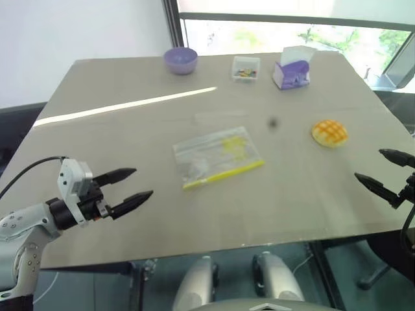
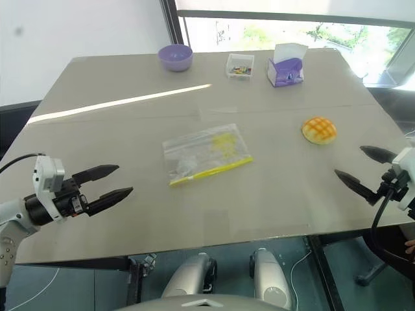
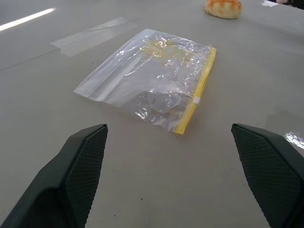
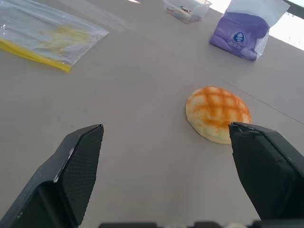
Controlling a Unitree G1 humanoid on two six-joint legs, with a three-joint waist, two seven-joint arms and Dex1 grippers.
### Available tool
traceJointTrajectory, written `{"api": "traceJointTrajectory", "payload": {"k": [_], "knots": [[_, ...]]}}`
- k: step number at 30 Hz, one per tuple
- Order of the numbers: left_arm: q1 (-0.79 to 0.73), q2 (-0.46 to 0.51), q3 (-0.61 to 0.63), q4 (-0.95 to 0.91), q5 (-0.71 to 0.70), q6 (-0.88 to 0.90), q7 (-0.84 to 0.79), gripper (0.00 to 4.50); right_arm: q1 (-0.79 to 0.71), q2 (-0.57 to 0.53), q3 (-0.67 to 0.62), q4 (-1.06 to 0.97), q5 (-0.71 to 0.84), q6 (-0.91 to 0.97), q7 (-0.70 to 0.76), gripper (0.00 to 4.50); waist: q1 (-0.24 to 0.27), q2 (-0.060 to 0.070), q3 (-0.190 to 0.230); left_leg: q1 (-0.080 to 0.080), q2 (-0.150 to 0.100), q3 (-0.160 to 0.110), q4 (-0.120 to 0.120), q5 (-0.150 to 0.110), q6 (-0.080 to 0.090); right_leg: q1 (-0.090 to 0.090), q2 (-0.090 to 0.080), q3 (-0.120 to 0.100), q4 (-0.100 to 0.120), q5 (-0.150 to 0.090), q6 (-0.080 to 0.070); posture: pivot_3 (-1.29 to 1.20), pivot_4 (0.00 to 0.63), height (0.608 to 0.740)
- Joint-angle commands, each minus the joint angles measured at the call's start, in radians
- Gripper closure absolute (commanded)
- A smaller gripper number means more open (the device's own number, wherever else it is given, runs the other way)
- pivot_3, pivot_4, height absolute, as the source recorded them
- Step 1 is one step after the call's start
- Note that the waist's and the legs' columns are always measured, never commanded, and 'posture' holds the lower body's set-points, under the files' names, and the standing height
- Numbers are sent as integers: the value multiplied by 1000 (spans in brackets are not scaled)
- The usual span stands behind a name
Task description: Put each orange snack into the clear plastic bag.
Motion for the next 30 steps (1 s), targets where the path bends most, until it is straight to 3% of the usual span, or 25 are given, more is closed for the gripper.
{"api": "traceJointTrajectory", "payload": {"k": [1,10,16,20,30], "knots": [[-41,13,-15,10,5,-28,-5,78,-1,-6,-33,-52,24,3,-5,0,0,0,0,0,0,0,0,0,0,0,0,0,0,0,0,0,150,740],[-101,12,-134,-36,64,-43,12,78,-39,40,48,-107,2,-4,-65,0,-2,0,0,0,0,0,-1,0,0,0,0,0,-2,0,0,0,150,740],[-146,59,-303,-102,383,-234,119,78,-84,90,211,-203,-9,6,-73,0,3,0,0,-1,0,0,-3,0,1,-1,0,0,-3,0,0,0,150,740],[-190,26,-427,-55,568,-394,203,78,-101,114,298,-242,-55,-1,-101,0,4,0,0,-1,0,0,-4,0,1,-1,-1,0,-4,1,-1,0,150,740],[-222,-26,-578,30,873,-502,403,78,-99,135,315,-257,-95,-25,-142,0,4,0,0,-3,-1,0,-6,-1,2,-2,-1,-1,-9,5,0,0,150,740]]}}
